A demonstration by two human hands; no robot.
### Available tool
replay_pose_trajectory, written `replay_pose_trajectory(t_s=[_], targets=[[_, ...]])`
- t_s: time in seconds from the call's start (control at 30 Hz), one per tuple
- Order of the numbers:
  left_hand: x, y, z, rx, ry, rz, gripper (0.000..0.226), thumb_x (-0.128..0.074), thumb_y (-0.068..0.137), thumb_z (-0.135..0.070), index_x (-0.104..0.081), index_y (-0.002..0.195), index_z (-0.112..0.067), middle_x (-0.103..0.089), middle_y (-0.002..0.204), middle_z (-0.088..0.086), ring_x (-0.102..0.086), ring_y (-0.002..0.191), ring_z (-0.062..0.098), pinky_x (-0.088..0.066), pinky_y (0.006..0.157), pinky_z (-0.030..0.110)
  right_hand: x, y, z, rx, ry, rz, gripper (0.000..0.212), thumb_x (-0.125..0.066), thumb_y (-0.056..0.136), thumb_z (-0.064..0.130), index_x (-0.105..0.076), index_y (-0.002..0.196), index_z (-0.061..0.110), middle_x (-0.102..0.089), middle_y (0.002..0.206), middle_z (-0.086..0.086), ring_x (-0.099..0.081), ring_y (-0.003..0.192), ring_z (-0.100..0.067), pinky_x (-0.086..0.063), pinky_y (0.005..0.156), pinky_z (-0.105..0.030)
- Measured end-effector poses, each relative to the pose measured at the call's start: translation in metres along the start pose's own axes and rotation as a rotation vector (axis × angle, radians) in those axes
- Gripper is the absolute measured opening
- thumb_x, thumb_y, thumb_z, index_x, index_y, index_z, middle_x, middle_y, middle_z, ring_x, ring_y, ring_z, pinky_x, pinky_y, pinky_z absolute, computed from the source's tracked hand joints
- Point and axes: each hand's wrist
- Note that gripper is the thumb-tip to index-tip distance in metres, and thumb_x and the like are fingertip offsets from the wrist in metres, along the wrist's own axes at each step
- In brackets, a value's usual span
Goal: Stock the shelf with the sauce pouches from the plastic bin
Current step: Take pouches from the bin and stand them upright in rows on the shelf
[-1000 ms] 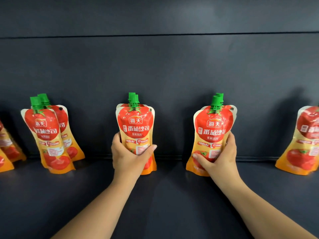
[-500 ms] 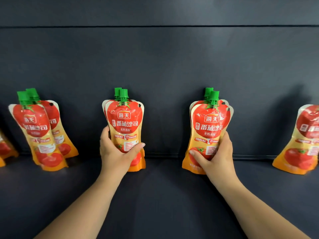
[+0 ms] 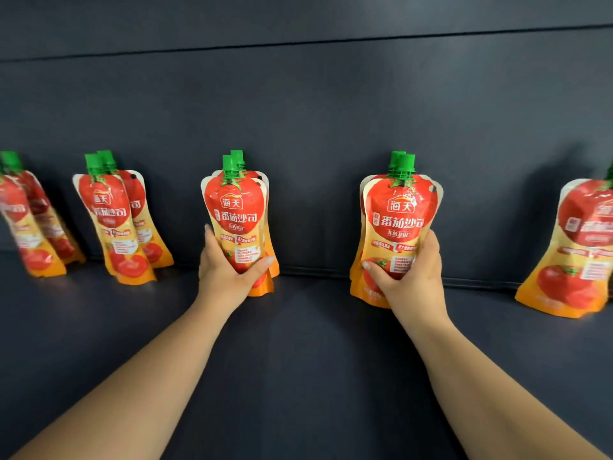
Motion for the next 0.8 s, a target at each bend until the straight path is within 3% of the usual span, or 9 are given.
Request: replay_pose_trajectory(t_s=[0.1,0.2,0.37,0.53,0.7,0.8], targets=[[0.004,-0.007,0.001,0.051,0.005,0.034,0.117,-0.078,0.066,-0.039,0.004,0.147,-0.022,-0.024,0.150,0.006,-0.025,0.138,0.028,-0.026,0.112,0.049,0.003,-0.001,-0.003,-0.047,0.040,0.032,0.100,-0.082,0.065,0.026,-0.019,0.142,0.020,-0.035,0.140,-0.001,-0.041,0.127,-0.017,-0.042,0.102,-0.038],[0.006,-0.013,0.002,0.109,0.060,0.078,0.116,-0.076,0.070,-0.032,0.010,0.146,-0.020,-0.016,0.153,0.007,-0.020,0.140,0.028,-0.023,0.112,0.045,0.009,-0.002,-0.008,-0.078,-0.008,0.089,0.110,-0.082,0.066,0.022,-0.008,0.146,0.020,-0.023,0.147,-0.003,-0.029,0.135,-0.019,-0.033,0.108,-0.038],[0.003,-0.013,0.004,0.082,0.124,0.080,0.101,-0.074,0.072,-0.033,-0.006,0.146,-0.019,-0.029,0.146,0.009,-0.032,0.134,0.030,-0.034,0.106,0.048,0.009,0.006,-0.015,-0.065,-0.012,0.159,0.101,-0.080,0.069,0.020,-0.013,0.145,0.018,-0.038,0.140,-0.003,-0.040,0.129,-0.020,-0.039,0.106,-0.042],[0.002,-0.011,0.001,0.064,0.118,0.061,0.096,-0.074,0.074,-0.029,-0.010,0.144,-0.017,-0.030,0.145,0.010,-0.035,0.131,0.028,-0.036,0.101,0.042,0.008,0.007,-0.016,-0.004,-0.026,0.149,0.084,-0.078,0.071,0.018,-0.027,0.137,0.020,-0.045,0.131,0.000,-0.046,0.116,-0.012,-0.042,0.092,-0.028],[0.005,-0.016,-0.001,0.109,0.109,0.065,0.094,-0.074,0.074,-0.029,-0.010,0.142,-0.017,-0.032,0.143,0.008,-0.038,0.129,0.028,-0.038,0.098,0.040,0.012,0.009,-0.022,-0.016,-0.064,0.176,0.083,-0.078,0.070,0.025,-0.029,0.136,0.021,-0.046,0.132,0.000,-0.045,0.122,-0.017,-0.042,0.101,-0.040],[0.005,-0.015,-0.001,0.132,0.118,0.091,0.094,-0.073,0.074,-0.031,-0.010,0.142,-0.018,-0.034,0.143,0.008,-0.039,0.129,0.030,-0.039,0.098,0.042,0.017,0.010,-0.021,-0.064,-0.065,0.265,0.076,-0.072,0.077,0.027,-0.026,0.137,0.023,-0.048,0.126,0.008,-0.047,0.113,-0.010,-0.041,0.095,-0.030]])
Point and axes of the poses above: each hand's wrist, its own y-axis towards the middle knuckle, its own x-axis out of the back of the hand, z = x × y
